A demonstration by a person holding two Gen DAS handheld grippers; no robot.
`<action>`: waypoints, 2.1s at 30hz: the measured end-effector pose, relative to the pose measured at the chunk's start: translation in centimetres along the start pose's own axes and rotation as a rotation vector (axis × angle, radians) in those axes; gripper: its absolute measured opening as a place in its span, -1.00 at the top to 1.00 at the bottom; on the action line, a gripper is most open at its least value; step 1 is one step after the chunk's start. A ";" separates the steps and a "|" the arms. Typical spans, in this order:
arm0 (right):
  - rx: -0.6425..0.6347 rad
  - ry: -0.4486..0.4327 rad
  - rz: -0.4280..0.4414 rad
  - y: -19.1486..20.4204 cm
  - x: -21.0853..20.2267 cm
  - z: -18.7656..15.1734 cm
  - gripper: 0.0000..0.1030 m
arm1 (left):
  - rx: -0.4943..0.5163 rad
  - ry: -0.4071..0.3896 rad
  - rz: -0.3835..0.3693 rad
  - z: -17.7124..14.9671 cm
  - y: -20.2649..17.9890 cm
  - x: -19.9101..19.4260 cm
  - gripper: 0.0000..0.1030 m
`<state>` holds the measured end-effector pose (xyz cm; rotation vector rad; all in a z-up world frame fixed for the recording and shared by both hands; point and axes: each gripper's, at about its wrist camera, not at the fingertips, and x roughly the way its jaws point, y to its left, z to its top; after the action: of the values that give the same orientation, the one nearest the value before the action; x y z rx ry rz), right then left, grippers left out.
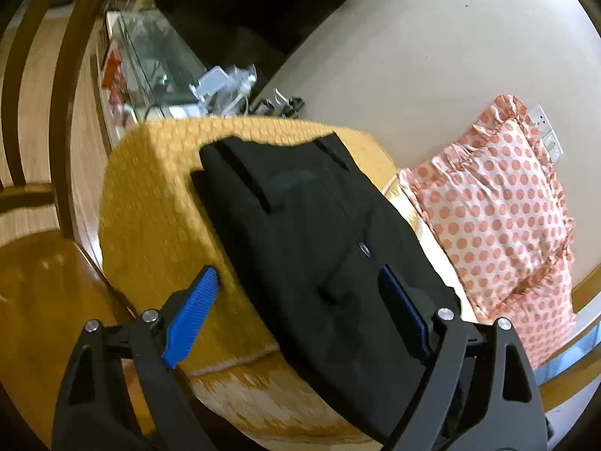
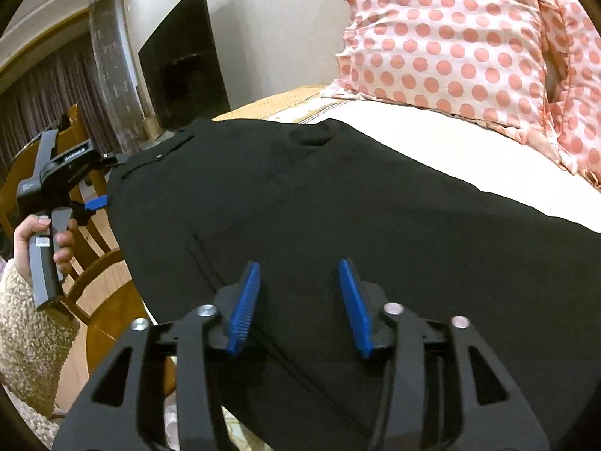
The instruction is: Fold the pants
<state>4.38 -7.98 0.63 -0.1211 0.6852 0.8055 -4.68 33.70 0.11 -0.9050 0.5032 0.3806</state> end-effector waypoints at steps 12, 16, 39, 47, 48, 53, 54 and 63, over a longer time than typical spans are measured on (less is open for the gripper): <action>0.036 -0.008 0.021 -0.8 0.9 1.1 -0.12 | -0.010 0.108 -0.097 -3.8 -4.1 -1.1 -0.69; 0.049 -0.019 0.019 -1.1 0.7 0.9 -0.15 | 0.004 0.086 -0.154 -3.3 -4.9 -1.7 -0.67; 0.236 -0.212 -0.132 -9.9 -8.8 -3.1 -0.26 | 0.176 -0.089 0.096 0.4 -9.4 -0.1 0.70; 0.443 -0.312 -0.300 -16.3 -14.6 -6.5 -0.26 | 0.764 -0.076 -0.224 -10.6 -29.8 -3.2 0.71; 0.460 -0.328 -0.324 -16.7 -15.5 -6.9 -0.26 | 0.848 -0.042 -0.297 -13.5 -32.0 -3.4 0.71; 0.502 -0.350 -0.403 -17.7 -17.6 -8.6 -0.26 | 1.205 0.191 -0.483 -27.1 -35.4 -2.3 0.73; 0.512 -0.348 -0.414 -18.0 -17.8 -9.0 -0.26 | 1.270 0.243 -0.478 -29.4 -35.0 -1.6 0.74; 0.543 -0.354 -0.441 -19.0 -18.5 -9.6 -0.26 | 1.264 0.287 -0.470 -30.2 -32.9 -2.4 0.76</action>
<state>3.60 -36.18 1.44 0.3469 0.4925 0.1894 2.63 -9.86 7.13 0.1832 0.6364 -0.4971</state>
